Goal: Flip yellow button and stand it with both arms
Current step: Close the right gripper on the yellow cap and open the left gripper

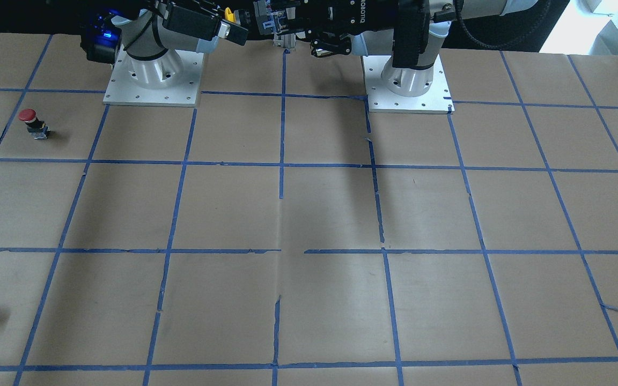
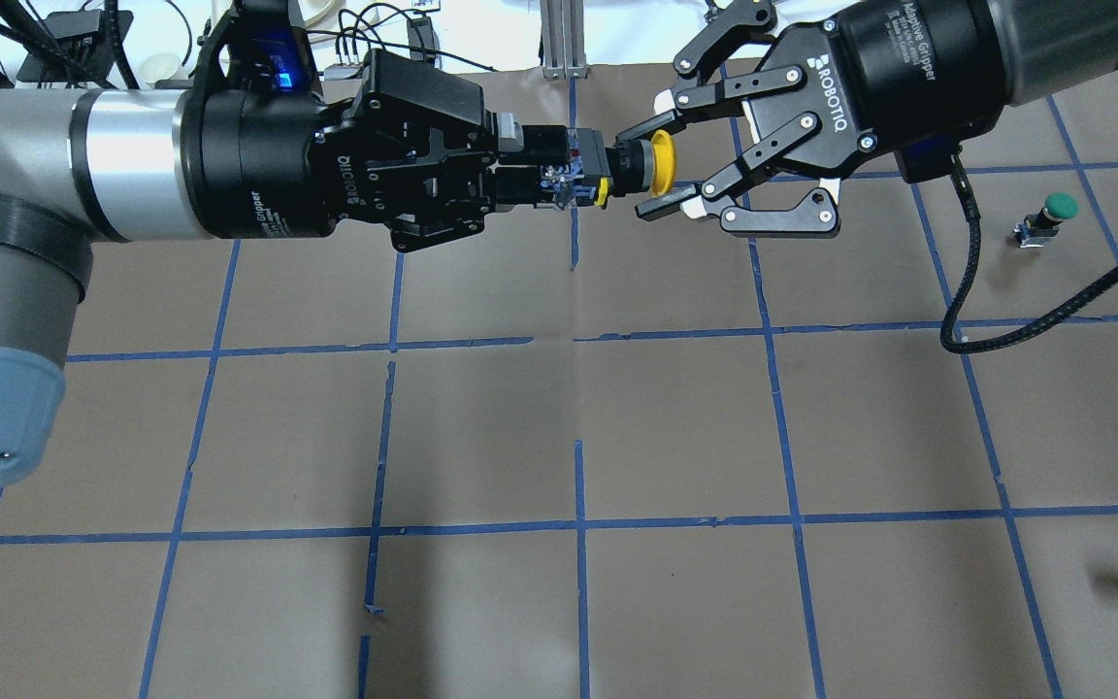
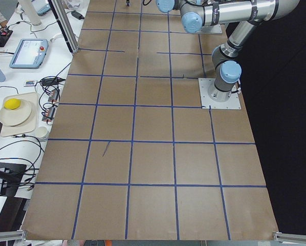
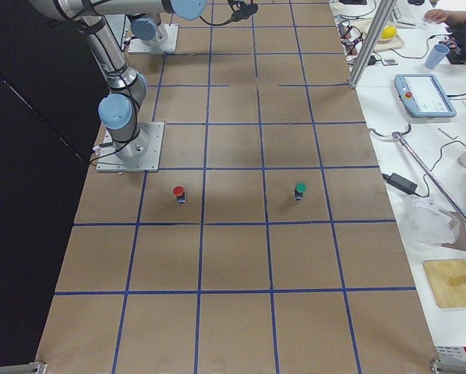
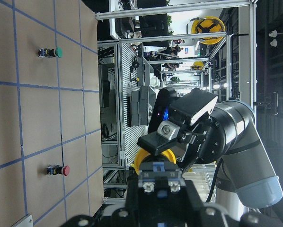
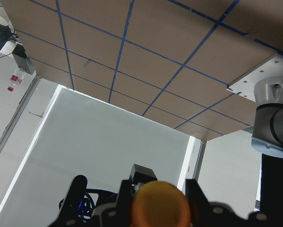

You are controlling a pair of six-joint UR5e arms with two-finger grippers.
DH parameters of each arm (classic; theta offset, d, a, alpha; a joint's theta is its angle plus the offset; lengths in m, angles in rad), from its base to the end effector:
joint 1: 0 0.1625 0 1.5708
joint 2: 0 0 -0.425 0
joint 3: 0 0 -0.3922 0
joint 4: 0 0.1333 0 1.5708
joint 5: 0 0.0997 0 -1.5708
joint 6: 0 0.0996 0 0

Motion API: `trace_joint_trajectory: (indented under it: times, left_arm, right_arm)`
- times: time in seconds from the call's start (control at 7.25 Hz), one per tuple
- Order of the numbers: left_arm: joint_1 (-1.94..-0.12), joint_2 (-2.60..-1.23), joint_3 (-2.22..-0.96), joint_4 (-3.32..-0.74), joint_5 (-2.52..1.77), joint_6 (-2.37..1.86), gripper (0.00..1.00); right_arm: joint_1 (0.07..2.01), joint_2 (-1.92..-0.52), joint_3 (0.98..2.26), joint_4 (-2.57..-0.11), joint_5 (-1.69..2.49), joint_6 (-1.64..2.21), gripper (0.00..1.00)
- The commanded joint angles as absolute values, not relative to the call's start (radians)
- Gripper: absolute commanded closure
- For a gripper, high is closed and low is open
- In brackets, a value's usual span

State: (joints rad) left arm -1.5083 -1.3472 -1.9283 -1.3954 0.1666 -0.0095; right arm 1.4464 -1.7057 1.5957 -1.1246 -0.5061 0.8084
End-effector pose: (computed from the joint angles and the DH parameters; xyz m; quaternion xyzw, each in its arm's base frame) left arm -0.2064 -0.4084 0.5122 0.0141 -0.7633 0.0329 0.6450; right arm 0.1677 -0.4350 0.5482 0.4578 0.7206 0.3036 0.4231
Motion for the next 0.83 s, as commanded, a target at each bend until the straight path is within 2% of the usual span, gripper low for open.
trace_joint_trajectory:
  times: [0.0, 0.41, 0.69]
  left_arm:
    - [-1.509, -1.347, -1.928, -1.396, 0.170, -0.008, 0.00]
    - [-1.508, -1.353, -1.924, -1.397, 0.192, -0.008, 0.00]
    - [-1.506, -1.359, -1.919, -1.397, 0.321, -0.006, 0.00]
  right_arm:
    - [1.447, -1.706, 1.595, -1.126, -0.506, 0.808, 0.69]
    - [1.440, -1.701, 1.589, -1.137, -0.531, 0.808, 0.70]
    - [1.416, -1.697, 1.591, -1.222, -0.697, 0.732, 0.70]
